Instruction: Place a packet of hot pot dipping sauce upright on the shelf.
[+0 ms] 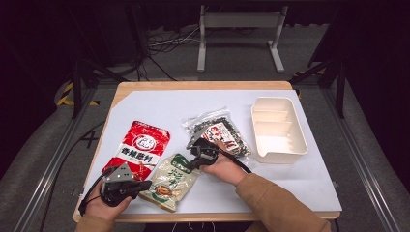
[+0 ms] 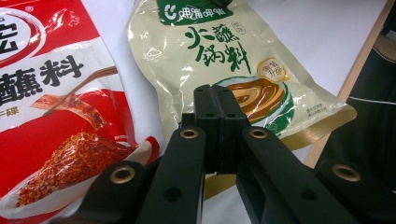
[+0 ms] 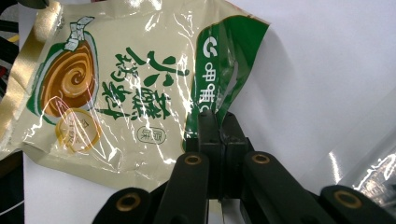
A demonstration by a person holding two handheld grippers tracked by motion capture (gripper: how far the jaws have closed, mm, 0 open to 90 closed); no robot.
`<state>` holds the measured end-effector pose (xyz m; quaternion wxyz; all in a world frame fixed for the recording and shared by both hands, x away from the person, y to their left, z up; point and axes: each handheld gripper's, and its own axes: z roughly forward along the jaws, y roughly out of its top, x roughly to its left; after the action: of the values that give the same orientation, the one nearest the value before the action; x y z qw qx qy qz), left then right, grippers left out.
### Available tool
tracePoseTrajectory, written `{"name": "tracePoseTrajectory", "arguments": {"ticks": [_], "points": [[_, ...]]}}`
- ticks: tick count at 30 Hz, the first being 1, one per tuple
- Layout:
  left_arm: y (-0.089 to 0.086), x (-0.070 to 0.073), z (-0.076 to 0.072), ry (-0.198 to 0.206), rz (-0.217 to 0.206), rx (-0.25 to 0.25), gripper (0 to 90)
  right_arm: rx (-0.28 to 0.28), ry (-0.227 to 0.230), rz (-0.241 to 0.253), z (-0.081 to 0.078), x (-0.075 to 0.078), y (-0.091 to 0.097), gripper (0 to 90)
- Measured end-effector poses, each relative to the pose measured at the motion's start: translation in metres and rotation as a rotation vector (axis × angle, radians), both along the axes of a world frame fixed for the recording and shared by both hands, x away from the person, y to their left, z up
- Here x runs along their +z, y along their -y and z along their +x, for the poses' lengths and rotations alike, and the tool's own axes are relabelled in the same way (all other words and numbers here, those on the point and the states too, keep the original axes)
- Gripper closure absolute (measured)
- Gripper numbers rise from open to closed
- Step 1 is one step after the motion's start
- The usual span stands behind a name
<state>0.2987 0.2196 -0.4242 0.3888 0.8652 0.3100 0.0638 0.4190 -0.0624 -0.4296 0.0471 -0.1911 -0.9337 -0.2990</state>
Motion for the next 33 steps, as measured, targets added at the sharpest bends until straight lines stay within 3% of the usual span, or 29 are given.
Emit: {"name": "tracePoseTrajectory", "arguments": {"ticks": [4, 10, 15, 17, 22, 23, 26, 33], "points": [[-0.002, 0.001, 0.000, 0.009, -0.002, 0.005, 89.9, -0.002, -0.004, 0.006, 0.000, 0.002, 0.001, 89.6], [-0.006, -0.001, 0.002, 0.015, 0.002, 0.057, 82.2, -0.001, 0.006, 0.017, -0.002, 0.009, 0.002, 89.7], [-0.012, 0.001, 0.002, 0.046, -0.031, 0.093, 70.5, 0.000, 0.005, 0.034, -0.005, 0.018, 0.003, 89.7], [-0.015, 0.001, 0.003, 0.055, -0.039, 0.135, 64.9, 0.004, 0.004, 0.039, -0.006, 0.022, 0.004, 89.7], [-0.022, 0.002, 0.003, 0.064, -0.081, 0.163, 58.3, 0.003, 0.009, 0.047, -0.009, 0.035, 0.006, 89.7], [-0.023, 0.002, 0.003, 0.076, -0.098, 0.171, 57.6, 0.011, 0.028, 0.058, -0.010, 0.044, 0.007, 89.7], [-0.023, 0.003, 0.002, 0.103, -0.101, 0.175, 54.6, 0.018, 0.041, 0.067, -0.014, 0.055, 0.008, 89.7], [-0.025, 0.003, 0.002, 0.107, -0.108, 0.193, 52.2, 0.037, 0.079, 0.083, -0.023, 0.077, 0.010, 89.7]]}}
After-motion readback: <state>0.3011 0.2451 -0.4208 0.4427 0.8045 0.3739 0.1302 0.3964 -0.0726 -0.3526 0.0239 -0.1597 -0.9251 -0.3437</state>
